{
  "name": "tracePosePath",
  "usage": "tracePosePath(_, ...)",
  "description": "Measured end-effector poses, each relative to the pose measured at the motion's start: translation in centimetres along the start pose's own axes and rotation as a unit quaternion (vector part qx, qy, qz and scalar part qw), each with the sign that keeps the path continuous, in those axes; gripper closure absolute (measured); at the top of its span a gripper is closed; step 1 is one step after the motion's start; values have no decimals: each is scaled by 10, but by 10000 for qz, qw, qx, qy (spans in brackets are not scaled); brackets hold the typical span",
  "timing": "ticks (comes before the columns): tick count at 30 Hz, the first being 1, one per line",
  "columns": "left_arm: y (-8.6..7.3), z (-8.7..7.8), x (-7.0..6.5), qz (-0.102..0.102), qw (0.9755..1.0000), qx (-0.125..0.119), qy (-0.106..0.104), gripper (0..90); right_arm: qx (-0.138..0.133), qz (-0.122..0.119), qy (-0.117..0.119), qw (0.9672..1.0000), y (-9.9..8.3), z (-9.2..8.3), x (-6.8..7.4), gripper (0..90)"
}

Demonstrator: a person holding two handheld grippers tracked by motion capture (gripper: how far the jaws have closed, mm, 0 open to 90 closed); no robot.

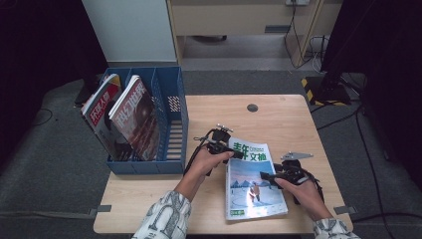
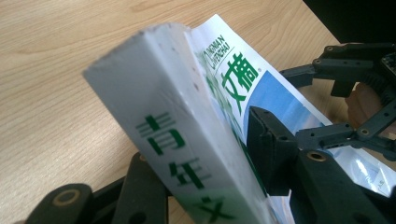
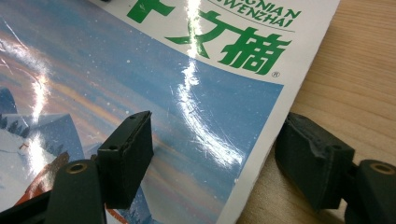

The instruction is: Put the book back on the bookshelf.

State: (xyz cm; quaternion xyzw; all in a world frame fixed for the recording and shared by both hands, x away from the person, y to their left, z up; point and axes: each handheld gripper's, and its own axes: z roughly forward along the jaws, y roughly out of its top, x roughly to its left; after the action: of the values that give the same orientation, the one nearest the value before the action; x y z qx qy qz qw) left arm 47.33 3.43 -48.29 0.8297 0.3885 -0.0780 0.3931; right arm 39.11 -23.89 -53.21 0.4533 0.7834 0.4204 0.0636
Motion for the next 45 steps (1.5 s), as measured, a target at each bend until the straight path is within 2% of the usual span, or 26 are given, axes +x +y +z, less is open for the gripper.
tracePosePath(4, 2, 0, 3, -16, 10000, -31, -13, 608, -29, 27, 21, 10000, 0, 0, -1, 301)
tracePosePath(11, 3, 0, 10, -158, 9997, -57, -171, 624, -4, -7, 58, 10000, 0, 2, 4, 304)
tracePosePath(14, 7, 0, 12, -207, 9993, 74, -295, 565, 19, -30, 97, 9999, 0, 2, 5, 304)
tracePosePath(22, 13, 4, 5, -182, 9996, 51, -200, 519, 15, -108, 90, 9999, 1, 4, 7, 302)
tracePosePath(29, 15, 11, 5, -372, 9991, -13, -224, 495, 11, -140, 75, 9999, 1, 5, 10, 303)
tracePosePath(31, 15, 11, 6, -455, 9987, -33, -211, 534, 19, -147, 98, 9998, 1, 5, 9, 303)
tracePosePath(32, 16, 10, 6, -497, 9986, -48, -194, 566, 21, -150, 103, 9998, 1, 5, 9, 303)
tracePosePath(33, 16, 10, 6, -552, 9983, -77, -170, 638, 26, -168, 102, 9998, 2, 5, 10, 302)
tracePosePath(34, 16, 8, 6, -581, 9981, -112, -157, 638, 26, -168, 102, 9998, 2, 5, 10, 302)
tracePosePath(35, 17, 7, 5, -592, 9980, -152, -158, 682, 28, -175, 118, 9998, 2, 5, 10, 301)
tracePosePath(38, 18, 1, -2, -446, 9987, -224, -109, 692, 32, -159, 171, 9997, 3, 5, 10, 279)
tracePosePath(45, 21, -12, -21, -28, 9994, -338, -94, 698, -196, -179, 142, 9995, 5, 9, 9, 157)
